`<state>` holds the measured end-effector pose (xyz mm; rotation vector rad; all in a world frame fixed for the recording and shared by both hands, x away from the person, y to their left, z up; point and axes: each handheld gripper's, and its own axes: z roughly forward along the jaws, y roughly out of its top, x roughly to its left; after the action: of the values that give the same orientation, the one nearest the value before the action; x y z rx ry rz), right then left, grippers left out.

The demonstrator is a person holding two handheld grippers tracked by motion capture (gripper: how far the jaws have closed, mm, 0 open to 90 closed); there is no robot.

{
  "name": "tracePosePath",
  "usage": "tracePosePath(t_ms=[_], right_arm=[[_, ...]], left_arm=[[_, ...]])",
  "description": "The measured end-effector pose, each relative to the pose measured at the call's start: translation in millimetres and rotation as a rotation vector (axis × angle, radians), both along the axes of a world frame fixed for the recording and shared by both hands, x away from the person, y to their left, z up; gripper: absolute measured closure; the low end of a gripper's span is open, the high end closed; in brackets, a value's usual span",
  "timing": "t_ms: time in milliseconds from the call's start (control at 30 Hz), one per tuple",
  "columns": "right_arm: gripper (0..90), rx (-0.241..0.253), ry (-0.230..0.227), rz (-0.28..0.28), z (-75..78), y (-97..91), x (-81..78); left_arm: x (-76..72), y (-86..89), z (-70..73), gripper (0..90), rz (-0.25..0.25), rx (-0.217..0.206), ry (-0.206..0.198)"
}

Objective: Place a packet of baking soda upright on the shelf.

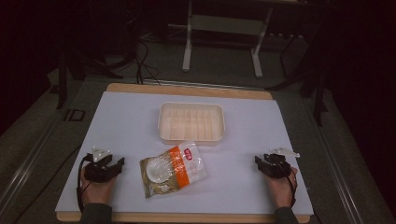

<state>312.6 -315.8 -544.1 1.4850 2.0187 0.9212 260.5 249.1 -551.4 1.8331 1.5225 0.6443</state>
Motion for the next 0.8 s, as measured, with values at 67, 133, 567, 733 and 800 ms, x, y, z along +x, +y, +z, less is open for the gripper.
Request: tracePosePath(t_ms=[67,133,567,733,800], right_arm=[[56.8,0.013,0.000,0.009,2.7,2.4,-0.9],[56.9,0.032,-0.011,0.022,4.4,3.4,-2.1],[64.1,0.112,0.021,0.023,11.2,4.3,-3.8],[64.7,0.127,0.039,0.045,13.7,9.6,-5.6],[64.6,0.112,0.036,0.063,14.0,13.6,-6.9]], left_arm=[[-0.9,4.2,0.9,51.4,-0.014,-0.019,-0.008],[-1.3,6.0,1.5,55.6,-0.016,-0.033,-0.011],[-2.6,5.2,3.3,53.6,-0.054,-0.044,-0.040],[-3.0,6.2,4.1,51.6,-0.052,-0.046,-0.046],[-3.0,7.5,4.3,50.9,-0.051,-0.051,-0.046]])
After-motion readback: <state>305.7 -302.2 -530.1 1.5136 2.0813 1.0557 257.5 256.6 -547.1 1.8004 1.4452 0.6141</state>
